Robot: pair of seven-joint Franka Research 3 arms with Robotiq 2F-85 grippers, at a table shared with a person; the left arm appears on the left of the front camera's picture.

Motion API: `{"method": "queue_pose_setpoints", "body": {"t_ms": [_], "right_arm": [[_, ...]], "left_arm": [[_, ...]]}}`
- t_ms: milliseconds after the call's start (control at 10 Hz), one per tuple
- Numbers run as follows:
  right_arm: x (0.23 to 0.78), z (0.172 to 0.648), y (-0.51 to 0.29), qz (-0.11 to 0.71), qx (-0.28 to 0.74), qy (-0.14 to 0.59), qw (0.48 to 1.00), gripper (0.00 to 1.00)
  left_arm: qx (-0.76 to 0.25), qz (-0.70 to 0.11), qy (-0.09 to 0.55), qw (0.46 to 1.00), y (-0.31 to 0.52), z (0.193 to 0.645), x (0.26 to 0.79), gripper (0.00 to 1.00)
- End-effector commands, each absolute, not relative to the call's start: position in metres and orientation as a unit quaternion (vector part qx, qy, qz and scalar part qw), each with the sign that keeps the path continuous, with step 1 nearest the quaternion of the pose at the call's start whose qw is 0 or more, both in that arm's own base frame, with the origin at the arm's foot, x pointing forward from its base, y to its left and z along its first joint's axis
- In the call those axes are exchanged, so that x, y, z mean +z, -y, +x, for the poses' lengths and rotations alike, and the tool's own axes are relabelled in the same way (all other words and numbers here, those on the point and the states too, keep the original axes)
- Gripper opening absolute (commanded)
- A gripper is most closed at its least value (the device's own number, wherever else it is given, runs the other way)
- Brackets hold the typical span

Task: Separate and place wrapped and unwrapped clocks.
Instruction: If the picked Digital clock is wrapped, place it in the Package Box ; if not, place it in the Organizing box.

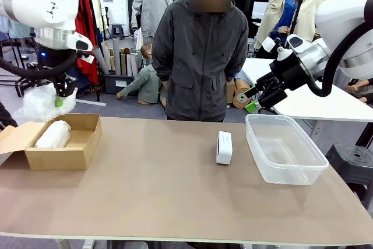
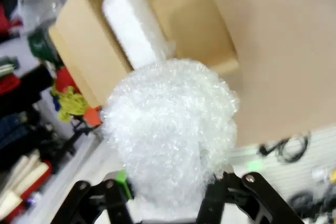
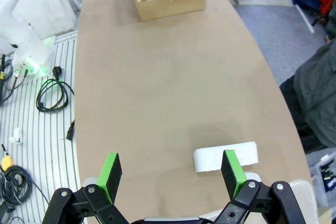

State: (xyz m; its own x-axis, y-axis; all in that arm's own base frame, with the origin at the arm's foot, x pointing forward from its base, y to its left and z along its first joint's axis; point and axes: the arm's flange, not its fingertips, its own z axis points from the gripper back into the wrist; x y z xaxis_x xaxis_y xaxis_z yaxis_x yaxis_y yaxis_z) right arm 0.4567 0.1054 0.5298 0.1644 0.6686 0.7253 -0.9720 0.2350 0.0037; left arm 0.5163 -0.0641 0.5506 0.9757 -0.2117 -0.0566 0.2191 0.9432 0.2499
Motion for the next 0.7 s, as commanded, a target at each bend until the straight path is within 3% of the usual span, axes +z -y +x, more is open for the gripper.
{"method": "queue_pose_setpoints", "body": {"t_ms": [0,300,400,600], "right_arm": [[0.531,0.457,-0.106,0.247,0.57,0.311,0.719,1.0],[0.531,0.457,-0.106,0.247,0.57,0.311,0.719,1.0],[0.531,0.457,-0.106,0.247,0.57,0.311,0.719,1.0],[0.531,0.457,-0.106,0.247,0.57,0.311,0.719,1.0]], "left_arm": [[0.046,0.16,0.028,0.986,0.062,0.541,0.535,0.0],[0.138,0.14,0.028,0.98,0.043,0.572,0.515,0.0],[0.142,0.116,0.063,0.981,0.043,0.575,0.506,0.0],[0.127,0.11,0.061,0.984,0.042,0.584,0.491,0.0]]}}
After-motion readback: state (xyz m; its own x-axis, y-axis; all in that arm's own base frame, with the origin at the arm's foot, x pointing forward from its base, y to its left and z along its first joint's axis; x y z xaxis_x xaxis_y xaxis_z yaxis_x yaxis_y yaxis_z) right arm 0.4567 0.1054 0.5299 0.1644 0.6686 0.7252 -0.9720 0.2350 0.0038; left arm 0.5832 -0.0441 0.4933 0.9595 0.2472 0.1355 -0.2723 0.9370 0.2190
